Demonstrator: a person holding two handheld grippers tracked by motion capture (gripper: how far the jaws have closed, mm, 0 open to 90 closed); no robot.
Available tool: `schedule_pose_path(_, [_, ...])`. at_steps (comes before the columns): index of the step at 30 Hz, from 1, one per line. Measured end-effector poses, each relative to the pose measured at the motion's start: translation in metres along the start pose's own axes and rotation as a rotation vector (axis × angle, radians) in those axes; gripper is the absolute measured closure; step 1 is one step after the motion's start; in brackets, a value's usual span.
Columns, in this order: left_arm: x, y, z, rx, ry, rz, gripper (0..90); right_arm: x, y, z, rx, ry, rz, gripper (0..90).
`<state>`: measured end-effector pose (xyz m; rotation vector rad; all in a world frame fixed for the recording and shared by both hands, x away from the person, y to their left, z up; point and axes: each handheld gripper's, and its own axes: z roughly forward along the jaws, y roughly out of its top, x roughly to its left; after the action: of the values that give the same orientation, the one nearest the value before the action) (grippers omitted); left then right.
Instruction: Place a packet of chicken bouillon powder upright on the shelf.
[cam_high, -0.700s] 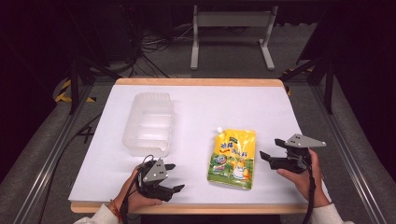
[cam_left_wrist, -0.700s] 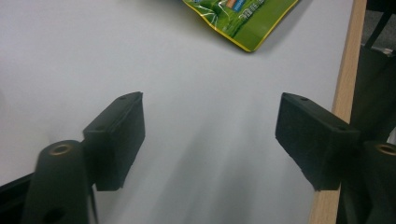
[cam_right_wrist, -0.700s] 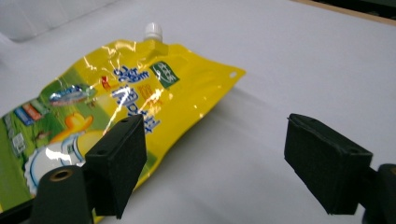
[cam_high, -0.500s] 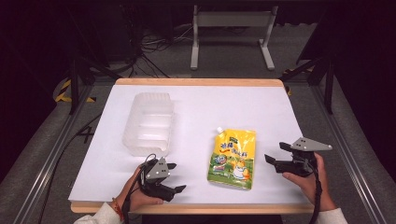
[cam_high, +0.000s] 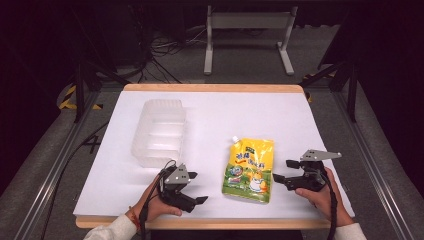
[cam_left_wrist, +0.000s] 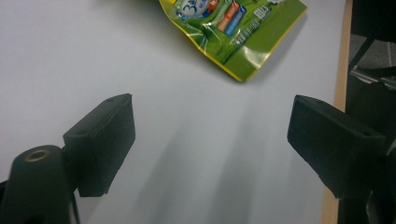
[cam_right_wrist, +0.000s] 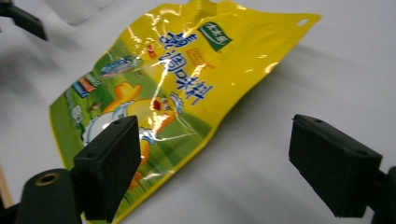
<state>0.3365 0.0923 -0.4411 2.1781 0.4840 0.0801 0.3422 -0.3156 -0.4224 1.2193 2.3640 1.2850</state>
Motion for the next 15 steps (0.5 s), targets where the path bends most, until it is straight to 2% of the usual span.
schedule_pose_path(2, [0.002, 0.006, 0.008, 0.001, -0.015, -0.019, 15.9, 0.0, 0.001, 0.006, 0.008, 0.044, 0.021, 16.7])
schedule_pose_path(3, [0.003, 0.01, 0.012, -0.001, -0.026, -0.019, 15.9, 0.001, 0.002, 0.009, 0.016, 0.049, 0.023, 16.7])
schedule_pose_path(5, [0.004, 0.016, 0.019, 0.006, -0.039, -0.027, 15.5, 0.001, 0.003, 0.014, 0.031, 0.045, 0.022, 16.5])
schedule_pose_path(9, [0.012, 0.031, 0.043, 0.032, -0.058, -0.046, 15.3, -0.004, 0.004, 0.027, 0.049, 0.05, 0.053, 16.4])
schedule_pose_path(11, [0.015, 0.036, 0.053, 0.042, -0.052, -0.049, 15.2, -0.006, 0.003, 0.033, 0.053, 0.058, 0.064, 16.5])
schedule_pose_path(13, [0.019, 0.041, 0.061, 0.052, -0.065, -0.073, 15.2, -0.006, 0.003, 0.038, 0.057, 0.057, 0.06, 16.3])
schedule_pose_path(15, [0.021, 0.045, 0.068, 0.052, -0.082, -0.067, 16.2, -0.005, 0.004, 0.04, 0.053, 0.059, 0.057, 17.0])
